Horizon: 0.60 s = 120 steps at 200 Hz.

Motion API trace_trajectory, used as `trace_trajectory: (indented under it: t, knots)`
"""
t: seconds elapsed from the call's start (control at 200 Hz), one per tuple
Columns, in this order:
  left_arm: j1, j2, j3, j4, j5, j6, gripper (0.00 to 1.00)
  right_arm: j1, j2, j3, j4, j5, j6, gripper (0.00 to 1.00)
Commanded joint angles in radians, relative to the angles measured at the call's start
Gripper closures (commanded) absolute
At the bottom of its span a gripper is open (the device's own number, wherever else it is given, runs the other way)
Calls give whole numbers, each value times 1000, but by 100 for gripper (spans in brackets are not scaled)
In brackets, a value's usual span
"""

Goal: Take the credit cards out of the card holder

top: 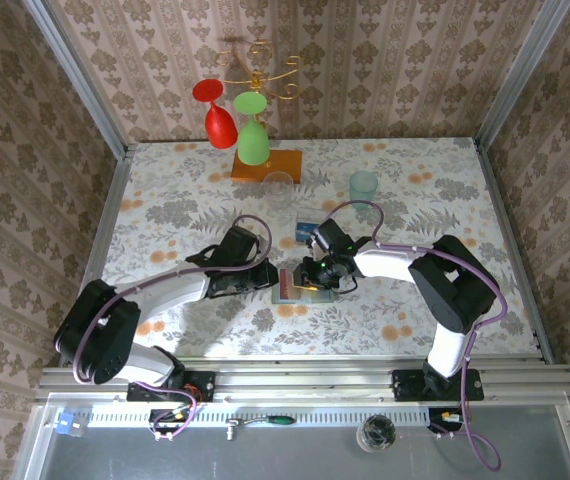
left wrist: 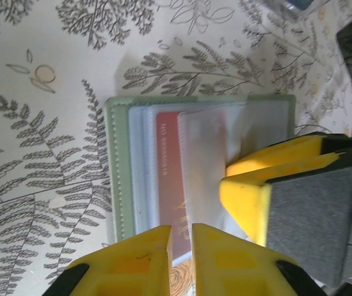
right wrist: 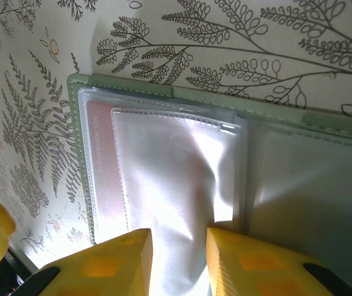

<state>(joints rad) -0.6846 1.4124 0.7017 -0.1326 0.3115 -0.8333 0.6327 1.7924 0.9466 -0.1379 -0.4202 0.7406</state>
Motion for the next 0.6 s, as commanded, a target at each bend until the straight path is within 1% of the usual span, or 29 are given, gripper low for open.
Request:
trace_trajectory:
  t: [0.0,0.11,0.305,0.595]
  knots:
    - [7,14,31,33,26,-24,82,-11,-7,-29,7,15,8,71]
    - [8,59,37,83,60,-43,77,-11,-3,-39,26,10,13,73]
    - [6,130,48,138,89,-67,76,-15,-4,-51,38,9,14,78]
    - [-10,203,82,157,101,-86,75,-30,-11,-79,61,-1,14,87]
